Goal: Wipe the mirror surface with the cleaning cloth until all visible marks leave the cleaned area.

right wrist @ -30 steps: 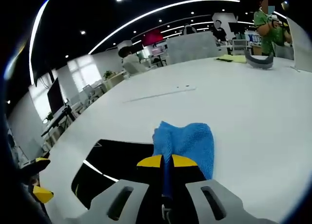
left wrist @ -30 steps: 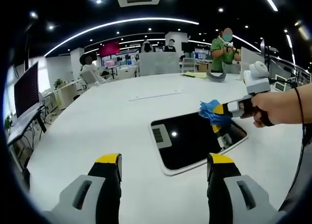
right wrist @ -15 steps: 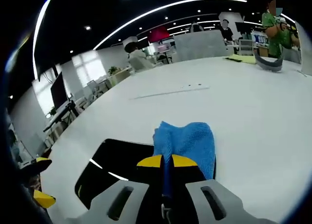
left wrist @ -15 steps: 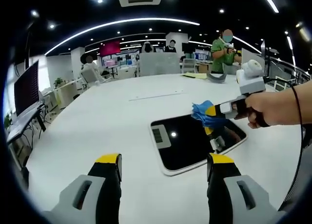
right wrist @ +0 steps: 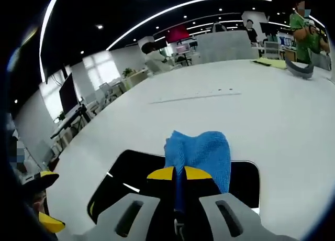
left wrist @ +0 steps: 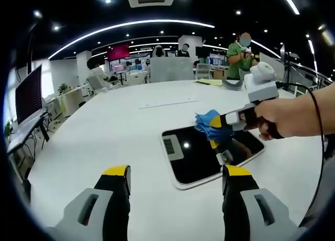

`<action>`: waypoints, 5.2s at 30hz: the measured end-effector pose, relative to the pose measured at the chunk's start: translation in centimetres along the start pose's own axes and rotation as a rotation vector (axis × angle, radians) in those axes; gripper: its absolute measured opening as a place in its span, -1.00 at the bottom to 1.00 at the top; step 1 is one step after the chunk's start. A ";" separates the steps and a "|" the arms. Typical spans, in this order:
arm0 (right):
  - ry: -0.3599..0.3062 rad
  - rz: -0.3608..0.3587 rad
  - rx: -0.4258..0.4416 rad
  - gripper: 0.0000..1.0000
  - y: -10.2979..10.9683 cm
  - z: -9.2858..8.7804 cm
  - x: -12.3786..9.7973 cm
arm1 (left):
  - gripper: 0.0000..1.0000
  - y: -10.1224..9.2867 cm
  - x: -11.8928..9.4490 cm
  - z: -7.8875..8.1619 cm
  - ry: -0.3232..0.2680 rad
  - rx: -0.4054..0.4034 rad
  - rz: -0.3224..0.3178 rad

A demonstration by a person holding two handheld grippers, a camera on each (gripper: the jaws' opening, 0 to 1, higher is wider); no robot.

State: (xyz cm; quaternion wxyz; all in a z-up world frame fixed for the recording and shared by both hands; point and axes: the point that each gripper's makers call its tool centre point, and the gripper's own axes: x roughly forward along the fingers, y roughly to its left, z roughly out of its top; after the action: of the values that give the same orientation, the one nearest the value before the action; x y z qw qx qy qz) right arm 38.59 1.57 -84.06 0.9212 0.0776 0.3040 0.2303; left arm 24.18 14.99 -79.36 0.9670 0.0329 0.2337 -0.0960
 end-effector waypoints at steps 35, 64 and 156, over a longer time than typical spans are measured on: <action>0.018 0.061 -0.048 -0.98 2.4 -1.6 -1.4 | 0.43 -0.2 0.1 0.0 0.005 0.017 -0.004; 0.022 0.114 -0.054 -0.98 4.3 -3.9 -3.9 | 0.43 0.1 0.3 -0.1 0.007 0.027 0.002; 0.066 0.165 -0.101 -0.98 5.2 -1.2 0.9 | 0.42 -0.7 0.3 -0.1 0.011 0.030 -0.027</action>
State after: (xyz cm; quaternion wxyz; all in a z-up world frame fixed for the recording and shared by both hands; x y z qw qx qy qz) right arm 36.58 6.59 -84.03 0.8914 0.0481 0.3146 0.3228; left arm 24.23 14.27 -79.57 0.9637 0.0448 0.2379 -0.1122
